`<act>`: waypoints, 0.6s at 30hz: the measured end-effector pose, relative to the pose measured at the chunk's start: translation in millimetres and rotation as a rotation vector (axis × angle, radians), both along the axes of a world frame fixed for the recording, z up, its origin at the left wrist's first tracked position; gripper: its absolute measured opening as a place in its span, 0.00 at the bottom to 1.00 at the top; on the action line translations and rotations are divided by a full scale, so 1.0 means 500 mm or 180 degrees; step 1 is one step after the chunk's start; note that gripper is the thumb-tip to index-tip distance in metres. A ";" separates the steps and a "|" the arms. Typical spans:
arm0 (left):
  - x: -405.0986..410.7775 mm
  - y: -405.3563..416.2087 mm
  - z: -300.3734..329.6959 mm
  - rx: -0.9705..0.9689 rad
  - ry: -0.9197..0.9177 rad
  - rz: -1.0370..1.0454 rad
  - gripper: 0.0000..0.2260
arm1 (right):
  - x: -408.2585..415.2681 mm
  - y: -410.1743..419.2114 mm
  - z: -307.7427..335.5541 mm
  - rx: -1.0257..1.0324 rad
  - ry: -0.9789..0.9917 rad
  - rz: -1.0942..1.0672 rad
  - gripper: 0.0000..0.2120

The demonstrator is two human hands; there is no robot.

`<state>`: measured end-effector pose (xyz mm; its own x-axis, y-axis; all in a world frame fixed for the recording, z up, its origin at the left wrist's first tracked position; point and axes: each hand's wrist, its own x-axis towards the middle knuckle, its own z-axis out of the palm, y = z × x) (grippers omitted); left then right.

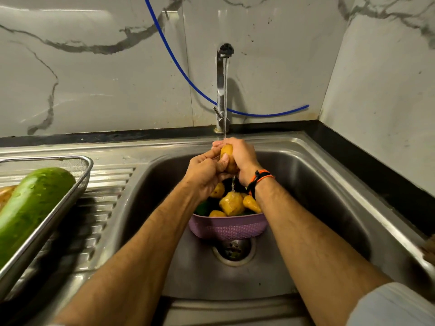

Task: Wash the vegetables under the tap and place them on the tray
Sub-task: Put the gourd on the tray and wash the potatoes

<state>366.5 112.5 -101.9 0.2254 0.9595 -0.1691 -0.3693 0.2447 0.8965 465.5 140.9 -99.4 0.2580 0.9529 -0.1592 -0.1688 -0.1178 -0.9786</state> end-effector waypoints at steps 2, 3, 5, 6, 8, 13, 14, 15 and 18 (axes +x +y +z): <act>0.004 0.004 -0.007 0.0157 0.0213 0.0135 0.17 | 0.004 0.004 -0.008 -0.0012 -0.0145 0.0029 0.17; 0.007 0.008 -0.012 0.0269 0.0358 0.0184 0.16 | 0.005 0.003 -0.007 -0.0067 -0.0240 0.0037 0.18; 0.009 0.017 -0.022 0.0455 0.0679 0.0296 0.16 | 0.010 0.004 -0.007 -0.0171 -0.0341 0.0109 0.20; 0.008 0.021 -0.026 0.0523 0.0827 0.0387 0.16 | 0.011 0.003 -0.008 -0.0207 -0.0393 0.0161 0.20; 0.003 0.029 -0.033 0.0643 0.1090 0.0602 0.16 | 0.011 0.000 -0.010 -0.0202 -0.0460 0.0259 0.20; -0.003 0.022 -0.030 0.1079 0.1817 0.0854 0.21 | 0.019 0.001 -0.019 -0.0186 -0.0650 0.0346 0.18; -0.003 0.020 -0.030 0.1176 0.1903 0.0865 0.22 | 0.021 0.000 -0.021 -0.0211 -0.0662 0.0363 0.18; -0.002 0.018 -0.030 0.1251 0.1967 0.0867 0.22 | 0.023 -0.002 -0.022 -0.0227 -0.0666 0.0380 0.18; -0.001 0.020 -0.035 0.1287 0.2099 0.0855 0.22 | 0.031 -0.008 -0.022 -0.0204 -0.0331 0.0395 0.13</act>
